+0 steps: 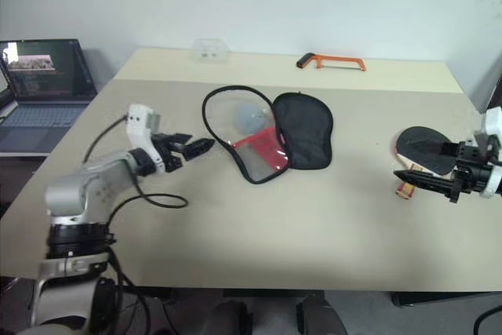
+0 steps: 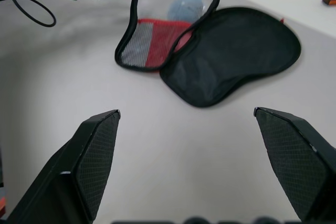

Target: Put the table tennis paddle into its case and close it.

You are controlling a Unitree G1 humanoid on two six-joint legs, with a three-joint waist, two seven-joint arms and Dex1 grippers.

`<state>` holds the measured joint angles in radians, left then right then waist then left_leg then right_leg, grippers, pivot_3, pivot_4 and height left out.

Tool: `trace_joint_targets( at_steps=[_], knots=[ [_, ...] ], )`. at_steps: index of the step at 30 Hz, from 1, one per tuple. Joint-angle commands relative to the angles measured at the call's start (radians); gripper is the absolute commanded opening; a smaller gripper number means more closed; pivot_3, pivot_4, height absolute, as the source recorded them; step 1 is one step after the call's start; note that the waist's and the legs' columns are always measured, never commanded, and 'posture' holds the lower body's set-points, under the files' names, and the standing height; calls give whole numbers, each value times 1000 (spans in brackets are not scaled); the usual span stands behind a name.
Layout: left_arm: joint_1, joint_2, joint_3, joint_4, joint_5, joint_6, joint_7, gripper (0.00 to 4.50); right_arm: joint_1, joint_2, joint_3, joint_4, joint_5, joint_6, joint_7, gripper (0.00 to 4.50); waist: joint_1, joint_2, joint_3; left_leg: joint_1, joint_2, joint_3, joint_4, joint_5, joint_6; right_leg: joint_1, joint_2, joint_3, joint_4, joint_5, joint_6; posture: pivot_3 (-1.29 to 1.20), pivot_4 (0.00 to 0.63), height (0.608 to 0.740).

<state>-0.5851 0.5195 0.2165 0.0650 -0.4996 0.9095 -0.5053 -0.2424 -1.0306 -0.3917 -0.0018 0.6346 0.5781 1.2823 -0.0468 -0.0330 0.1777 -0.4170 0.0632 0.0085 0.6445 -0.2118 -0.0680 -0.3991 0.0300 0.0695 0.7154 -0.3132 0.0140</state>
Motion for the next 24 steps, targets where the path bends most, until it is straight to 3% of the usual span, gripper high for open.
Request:
trace_joint_targets(
  at_steps=[1, 10, 24],
  knots=[
    [-15, -38, 24, -72, -37, 23, 37, 4226, -10, -20, -62, -40, 29, 8, -20, 4488, 0, 0, 0, 0, 0, 0, 0, 0, 0, 0, 0, 0, 0, 0, 0, 0, 150, 740],
    [-106, -205, -28, 135, 89, -5, 245, 4226, -5, -31, -65, -50, 23, 9, -40, 4488, 4, 0, 0, 10, -2, -2, 0, 0, 0, 12, 0, -1, -2, -3, 5, 0, 150, 740],
    [-249, -305, -91, 272, 136, -135, 219, 4226, -21, -28, -53, -66, 21, 3, -76, 4488, 6, 0, 0, 9, -3, -3, 0, 0, 0, 12, 0, -1, -3, -3, 5, 0, 150, 740]
  ],
)
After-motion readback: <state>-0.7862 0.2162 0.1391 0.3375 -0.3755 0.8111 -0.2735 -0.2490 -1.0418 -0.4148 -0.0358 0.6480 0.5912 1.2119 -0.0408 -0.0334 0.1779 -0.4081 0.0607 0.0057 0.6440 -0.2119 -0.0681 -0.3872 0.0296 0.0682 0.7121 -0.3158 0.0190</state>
